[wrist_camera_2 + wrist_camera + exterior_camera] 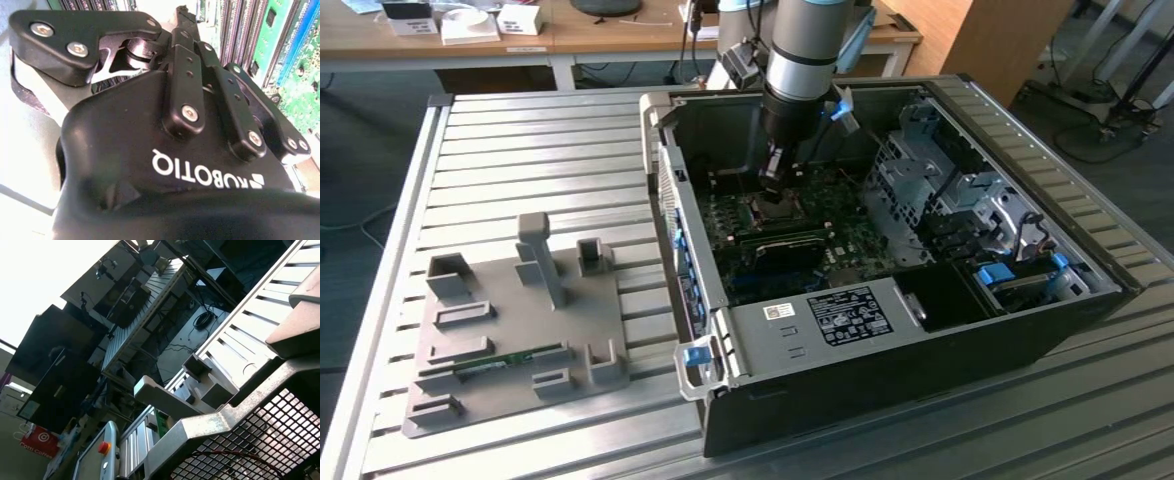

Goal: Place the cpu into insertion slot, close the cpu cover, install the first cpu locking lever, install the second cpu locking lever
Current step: 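Install the first cpu locking lever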

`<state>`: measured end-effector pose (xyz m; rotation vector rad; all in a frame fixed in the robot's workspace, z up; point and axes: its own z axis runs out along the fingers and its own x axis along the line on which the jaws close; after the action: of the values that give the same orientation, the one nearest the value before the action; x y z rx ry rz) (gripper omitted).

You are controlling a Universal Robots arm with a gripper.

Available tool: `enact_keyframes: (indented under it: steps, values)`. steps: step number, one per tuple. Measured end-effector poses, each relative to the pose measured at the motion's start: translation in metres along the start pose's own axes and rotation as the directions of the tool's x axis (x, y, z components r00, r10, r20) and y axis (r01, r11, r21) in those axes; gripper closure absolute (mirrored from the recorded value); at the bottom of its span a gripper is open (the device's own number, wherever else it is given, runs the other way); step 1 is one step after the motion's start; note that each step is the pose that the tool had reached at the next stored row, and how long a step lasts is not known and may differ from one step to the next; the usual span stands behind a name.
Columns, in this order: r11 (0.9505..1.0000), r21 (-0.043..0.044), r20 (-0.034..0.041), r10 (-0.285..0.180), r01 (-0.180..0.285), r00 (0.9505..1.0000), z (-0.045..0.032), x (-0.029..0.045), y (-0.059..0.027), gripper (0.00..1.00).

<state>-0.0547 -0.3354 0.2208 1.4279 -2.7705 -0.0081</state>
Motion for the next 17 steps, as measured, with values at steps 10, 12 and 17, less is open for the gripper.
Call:
enact_keyframes:
  steps: [10,12,17]
  values:
    - [0.9998,0.0004,-0.0003,-0.019,0.019,0.9998,0.0000,0.0000,0.0000,0.89]
    - [0.9997,0.0005,-0.0003,-0.023,0.023,0.9997,0.0000,0.0000,0.0000,0.89]
    - [0.9995,0.0006,-0.0005,-0.032,0.032,0.9995,0.0000,0.0000,0.0000,0.89]
